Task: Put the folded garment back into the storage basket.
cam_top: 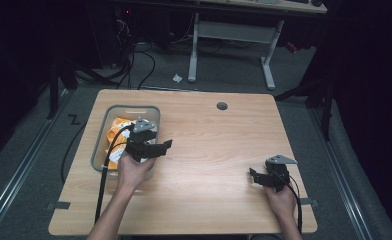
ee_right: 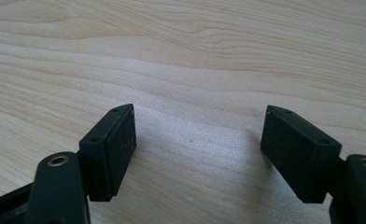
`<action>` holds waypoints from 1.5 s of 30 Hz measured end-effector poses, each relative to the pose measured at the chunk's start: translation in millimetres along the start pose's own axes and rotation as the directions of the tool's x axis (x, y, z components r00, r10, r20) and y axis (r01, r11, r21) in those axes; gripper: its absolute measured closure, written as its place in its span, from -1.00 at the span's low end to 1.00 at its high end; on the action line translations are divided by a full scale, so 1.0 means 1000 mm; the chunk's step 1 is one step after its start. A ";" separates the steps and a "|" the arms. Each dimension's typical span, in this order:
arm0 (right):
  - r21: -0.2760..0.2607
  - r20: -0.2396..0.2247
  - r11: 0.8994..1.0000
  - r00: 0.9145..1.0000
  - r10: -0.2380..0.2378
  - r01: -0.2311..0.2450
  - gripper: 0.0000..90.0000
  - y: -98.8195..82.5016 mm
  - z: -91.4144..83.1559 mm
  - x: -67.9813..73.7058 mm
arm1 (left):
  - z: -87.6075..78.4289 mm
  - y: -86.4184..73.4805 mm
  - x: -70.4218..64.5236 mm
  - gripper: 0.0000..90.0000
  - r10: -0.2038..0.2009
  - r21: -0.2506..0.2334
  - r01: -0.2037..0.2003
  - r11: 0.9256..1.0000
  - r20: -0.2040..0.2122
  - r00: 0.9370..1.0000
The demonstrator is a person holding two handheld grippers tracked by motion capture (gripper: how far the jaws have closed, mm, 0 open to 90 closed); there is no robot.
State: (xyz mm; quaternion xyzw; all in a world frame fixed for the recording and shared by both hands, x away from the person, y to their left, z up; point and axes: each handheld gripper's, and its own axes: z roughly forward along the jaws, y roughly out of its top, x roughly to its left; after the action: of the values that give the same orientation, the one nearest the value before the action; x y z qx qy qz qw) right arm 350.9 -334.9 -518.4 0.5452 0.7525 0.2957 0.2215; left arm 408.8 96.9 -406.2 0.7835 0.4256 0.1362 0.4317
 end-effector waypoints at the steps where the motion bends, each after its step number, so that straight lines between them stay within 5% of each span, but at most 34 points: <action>1: 0.000 0.000 1.000 1.000 0.000 0.000 -0.40 0.000 0.000 0.000 | 0.001 0.000 -0.001 -0.24 0.005 -0.001 -0.005 1.000 -0.004 1.000; 22: 0.000 -0.001 1.000 1.000 0.000 0.000 -0.40 0.000 0.000 0.000 | 0.012 0.001 -0.028 -0.24 0.048 0.004 -0.049 0.999 0.053 0.997; 45: 0.000 0.000 1.000 1.000 0.000 0.000 -0.40 0.000 0.000 0.000 | 0.047 -0.030 -0.060 -0.24 0.064 0.074 -0.072 0.995 0.111 0.992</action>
State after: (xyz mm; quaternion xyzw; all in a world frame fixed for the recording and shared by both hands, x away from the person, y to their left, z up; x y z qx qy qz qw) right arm 350.7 -334.9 -518.4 0.5452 0.7526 0.2957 0.2213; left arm 383.6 31.8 -448.3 0.8201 0.3795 0.0913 0.4184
